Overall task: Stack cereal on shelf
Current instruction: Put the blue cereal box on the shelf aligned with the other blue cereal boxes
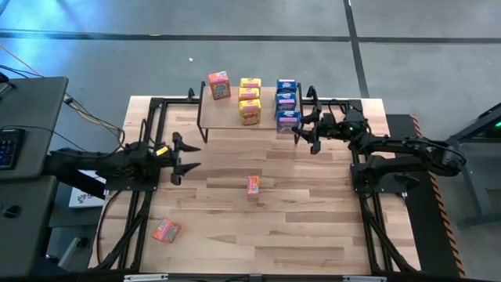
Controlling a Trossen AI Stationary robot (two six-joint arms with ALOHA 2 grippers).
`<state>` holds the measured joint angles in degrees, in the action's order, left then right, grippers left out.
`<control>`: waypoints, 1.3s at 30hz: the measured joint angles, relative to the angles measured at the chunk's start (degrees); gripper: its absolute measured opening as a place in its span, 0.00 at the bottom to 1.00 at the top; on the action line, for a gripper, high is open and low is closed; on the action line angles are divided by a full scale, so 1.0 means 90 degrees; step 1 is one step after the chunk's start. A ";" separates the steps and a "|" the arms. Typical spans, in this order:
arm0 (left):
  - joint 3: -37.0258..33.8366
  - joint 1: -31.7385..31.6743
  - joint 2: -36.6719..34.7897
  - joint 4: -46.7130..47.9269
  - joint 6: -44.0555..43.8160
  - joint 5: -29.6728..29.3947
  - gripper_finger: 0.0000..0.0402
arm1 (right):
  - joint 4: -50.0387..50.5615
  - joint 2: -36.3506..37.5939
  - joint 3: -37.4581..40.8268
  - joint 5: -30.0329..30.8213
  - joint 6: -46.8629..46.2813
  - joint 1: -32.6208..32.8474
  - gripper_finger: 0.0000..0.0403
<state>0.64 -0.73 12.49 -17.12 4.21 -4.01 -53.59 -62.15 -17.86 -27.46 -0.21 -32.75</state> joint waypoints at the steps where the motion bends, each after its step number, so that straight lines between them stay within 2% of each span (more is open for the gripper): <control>1: 0.0000 0.0000 -0.0118 0.0111 0.0000 0.0000 0.59 | 0.0023 0.0000 -0.0001 0.0000 0.0002 0.0000 0.42; 7: 0.0002 0.0000 -0.0638 0.0503 0.0104 -0.0014 0.59 | 0.0068 -0.0002 -0.0004 0.0001 0.0065 0.0000 0.42; 14: 0.0002 0.0000 -0.0680 0.0682 -0.0038 -0.0440 0.59 | 0.0201 -0.0015 -0.0004 -0.0053 0.0311 -0.0085 0.42; 18: 0.0002 0.0000 -0.0678 0.0699 -0.0301 -0.0457 0.59 | 0.0449 -0.0039 -0.0004 -0.0067 0.0343 -0.0237 0.42; 30: 0.0002 0.0000 -0.0675 0.0714 -0.0233 -0.0457 0.59 | -0.0506 -0.1000 -0.0006 -0.0168 0.0291 -0.0250 0.42; 39: 0.0002 0.0000 -0.0675 0.0732 -0.0231 -0.0456 0.59 | -0.0555 -0.1100 -0.0006 -0.0166 0.0349 -0.0349 0.42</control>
<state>0.67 -0.73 6.42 -10.54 2.13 -8.11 -58.58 -72.05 -17.91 -28.96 2.93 -35.89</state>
